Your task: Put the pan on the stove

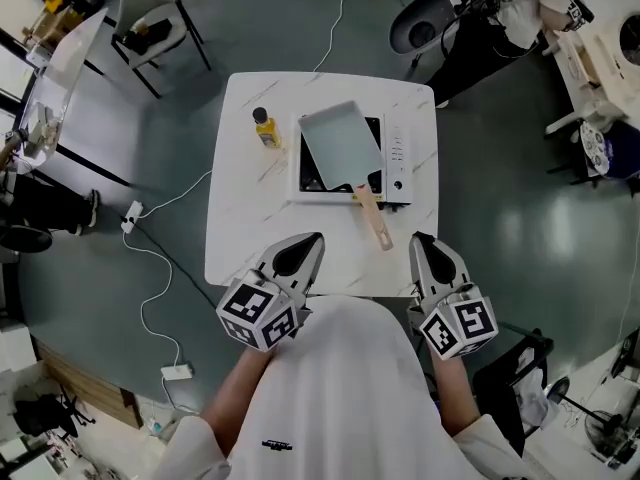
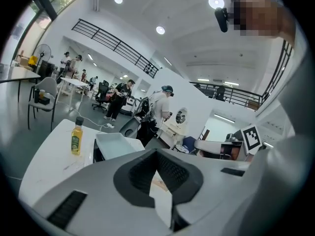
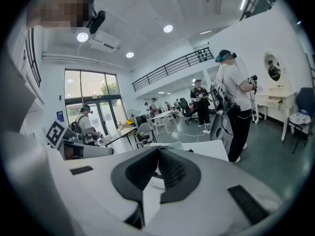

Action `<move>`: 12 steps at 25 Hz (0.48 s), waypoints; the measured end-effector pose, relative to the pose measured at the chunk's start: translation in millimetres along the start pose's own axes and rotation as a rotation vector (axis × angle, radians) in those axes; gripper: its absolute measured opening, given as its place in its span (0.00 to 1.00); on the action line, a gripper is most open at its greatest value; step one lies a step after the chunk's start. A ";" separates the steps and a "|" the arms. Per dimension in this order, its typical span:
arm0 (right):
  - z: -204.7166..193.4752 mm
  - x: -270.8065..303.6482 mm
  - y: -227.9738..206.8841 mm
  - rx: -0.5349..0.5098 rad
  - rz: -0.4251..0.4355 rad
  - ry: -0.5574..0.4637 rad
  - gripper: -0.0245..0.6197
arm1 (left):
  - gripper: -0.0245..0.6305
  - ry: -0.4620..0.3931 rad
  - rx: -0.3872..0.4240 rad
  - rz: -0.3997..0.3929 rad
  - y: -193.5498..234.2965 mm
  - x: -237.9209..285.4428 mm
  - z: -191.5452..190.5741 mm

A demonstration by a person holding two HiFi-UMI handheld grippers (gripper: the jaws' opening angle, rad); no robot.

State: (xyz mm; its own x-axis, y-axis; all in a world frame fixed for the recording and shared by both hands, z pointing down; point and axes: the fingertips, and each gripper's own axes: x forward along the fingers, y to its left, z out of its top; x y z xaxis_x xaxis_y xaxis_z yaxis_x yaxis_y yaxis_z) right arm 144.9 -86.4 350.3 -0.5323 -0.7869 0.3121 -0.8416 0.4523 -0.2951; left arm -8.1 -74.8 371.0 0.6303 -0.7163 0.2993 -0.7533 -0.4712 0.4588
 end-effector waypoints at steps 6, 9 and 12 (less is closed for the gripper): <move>5.5 4.8 10.7 -0.023 0.013 -0.013 0.05 | 0.04 0.000 -0.037 -0.009 -2.8 -1.2 -3.3; 6.6 7.7 15.9 -0.024 0.024 -0.016 0.04 | 0.04 -0.007 -0.020 -0.005 -4.1 -3.2 -0.7; 4.2 10.0 19.7 -0.038 0.030 -0.004 0.04 | 0.04 -0.005 -0.008 0.001 -2.6 -4.9 -1.3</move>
State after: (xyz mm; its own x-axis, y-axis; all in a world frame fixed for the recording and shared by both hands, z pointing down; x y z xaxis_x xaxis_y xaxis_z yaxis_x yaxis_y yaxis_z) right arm 123.4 -87.1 343.8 -0.5574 -0.7741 0.3001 -0.8280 0.4916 -0.2698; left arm -9.0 -69.4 369.3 0.6286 -0.7194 0.2956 -0.7523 -0.4661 0.4655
